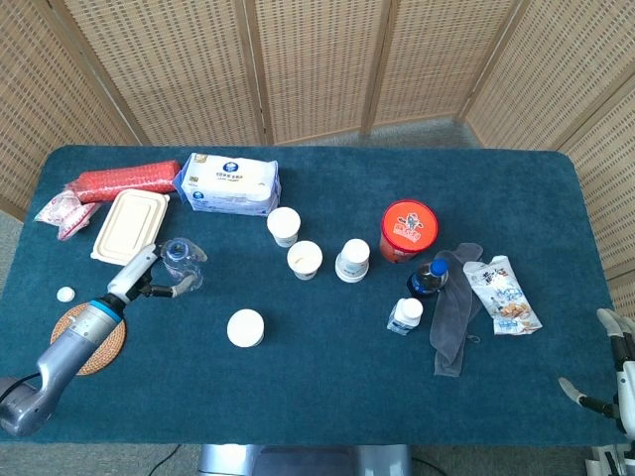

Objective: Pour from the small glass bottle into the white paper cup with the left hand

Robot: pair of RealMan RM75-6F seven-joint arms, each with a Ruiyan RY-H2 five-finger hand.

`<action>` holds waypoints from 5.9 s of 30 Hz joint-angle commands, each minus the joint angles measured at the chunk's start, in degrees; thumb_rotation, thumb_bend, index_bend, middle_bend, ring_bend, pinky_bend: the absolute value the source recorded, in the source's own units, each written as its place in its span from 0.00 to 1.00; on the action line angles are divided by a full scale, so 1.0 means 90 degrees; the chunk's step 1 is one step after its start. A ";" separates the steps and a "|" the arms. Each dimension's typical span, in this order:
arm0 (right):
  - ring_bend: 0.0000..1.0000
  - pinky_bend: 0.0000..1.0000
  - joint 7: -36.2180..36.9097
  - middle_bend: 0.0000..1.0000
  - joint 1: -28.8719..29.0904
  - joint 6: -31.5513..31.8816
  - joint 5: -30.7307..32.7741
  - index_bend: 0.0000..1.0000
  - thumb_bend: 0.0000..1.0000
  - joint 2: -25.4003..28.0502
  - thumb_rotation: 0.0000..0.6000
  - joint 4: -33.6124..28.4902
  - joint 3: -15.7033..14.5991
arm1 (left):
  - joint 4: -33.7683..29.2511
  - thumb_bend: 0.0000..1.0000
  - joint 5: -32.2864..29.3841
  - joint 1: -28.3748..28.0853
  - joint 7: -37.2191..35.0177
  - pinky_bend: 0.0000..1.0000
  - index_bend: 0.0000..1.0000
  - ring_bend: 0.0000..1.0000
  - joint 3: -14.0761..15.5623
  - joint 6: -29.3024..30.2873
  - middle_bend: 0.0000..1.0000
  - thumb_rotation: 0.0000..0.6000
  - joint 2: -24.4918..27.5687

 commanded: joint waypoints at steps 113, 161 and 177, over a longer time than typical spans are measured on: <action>0.00 0.00 0.0393 0.08 -0.0210 0.0229 0.0115 0.00 0.14 0.0090 1.00 0.0100 0.0015 | 0.2880 0.41 0.0701 -0.0009 -0.1093 0.05 0.11 0.01 0.0257 -0.0303 0.05 0.87 -0.2261; 0.00 0.00 0.0300 0.08 -0.0139 0.0242 -0.0022 0.00 0.14 0.0150 1.00 -0.0020 0.0013 | 0.1430 0.32 0.1180 0.0431 -0.0838 0.00 0.00 0.00 0.0700 0.0660 0.00 0.54 -0.0655; 0.00 0.00 0.0081 0.08 -0.0033 0.0192 -0.0101 0.00 0.14 0.0251 1.00 -0.0149 0.0031 | -0.0091 0.33 0.1303 0.1048 -0.0156 0.00 0.00 0.00 0.0997 0.1404 0.00 0.55 0.1245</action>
